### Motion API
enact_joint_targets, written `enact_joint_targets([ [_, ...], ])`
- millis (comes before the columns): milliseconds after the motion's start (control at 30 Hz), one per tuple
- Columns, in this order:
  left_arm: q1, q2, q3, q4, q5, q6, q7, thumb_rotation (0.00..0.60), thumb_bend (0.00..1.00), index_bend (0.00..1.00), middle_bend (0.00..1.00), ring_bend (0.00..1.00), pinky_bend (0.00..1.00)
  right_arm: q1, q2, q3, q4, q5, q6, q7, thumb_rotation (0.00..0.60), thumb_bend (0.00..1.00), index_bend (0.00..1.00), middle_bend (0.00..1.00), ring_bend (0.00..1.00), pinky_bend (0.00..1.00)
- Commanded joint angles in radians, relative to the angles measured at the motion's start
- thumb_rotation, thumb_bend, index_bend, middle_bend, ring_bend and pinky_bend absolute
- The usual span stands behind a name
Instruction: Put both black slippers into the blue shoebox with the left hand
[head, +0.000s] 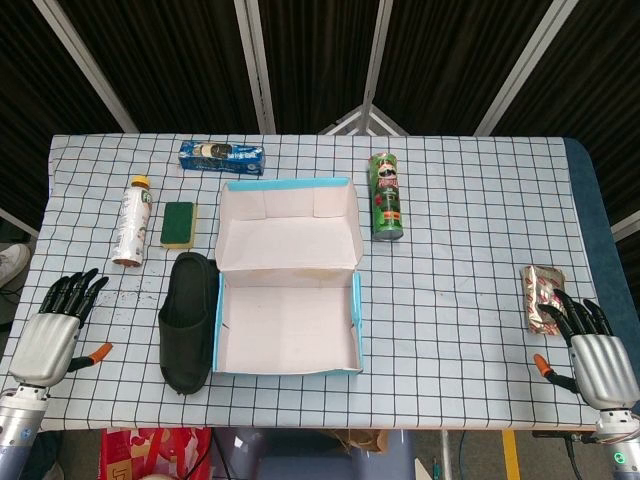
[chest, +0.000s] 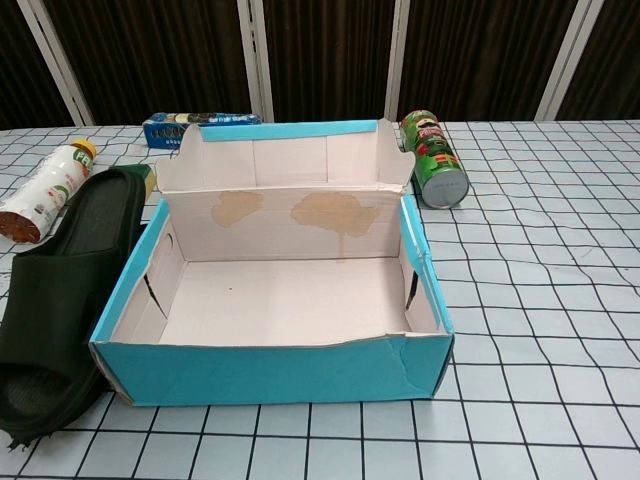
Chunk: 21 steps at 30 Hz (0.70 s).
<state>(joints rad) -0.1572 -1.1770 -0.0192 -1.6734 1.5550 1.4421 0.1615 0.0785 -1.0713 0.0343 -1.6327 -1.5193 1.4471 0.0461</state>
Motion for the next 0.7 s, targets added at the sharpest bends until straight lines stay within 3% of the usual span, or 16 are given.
enact_joint_targets([
  [33, 0.001, 0.002, 0.003, -0.003, 0.004, 0.0, 0.0, 0.6, 0.27, 0.06, 0.0, 0.0, 0.05, -0.001, 0.001, -0.002, -0.003, -0.002, 0.001, -0.002, 0.6, 0.31, 0.21, 0.09, 0.14, 0.09],
  [700, -0.003, 0.009, 0.018, -0.031, 0.023, -0.01, 0.017, 0.6, 0.27, 0.06, 0.01, 0.0, 0.05, -0.005, 0.007, -0.008, -0.006, -0.007, 0.0, -0.003, 0.6, 0.31, 0.21, 0.09, 0.14, 0.09],
])
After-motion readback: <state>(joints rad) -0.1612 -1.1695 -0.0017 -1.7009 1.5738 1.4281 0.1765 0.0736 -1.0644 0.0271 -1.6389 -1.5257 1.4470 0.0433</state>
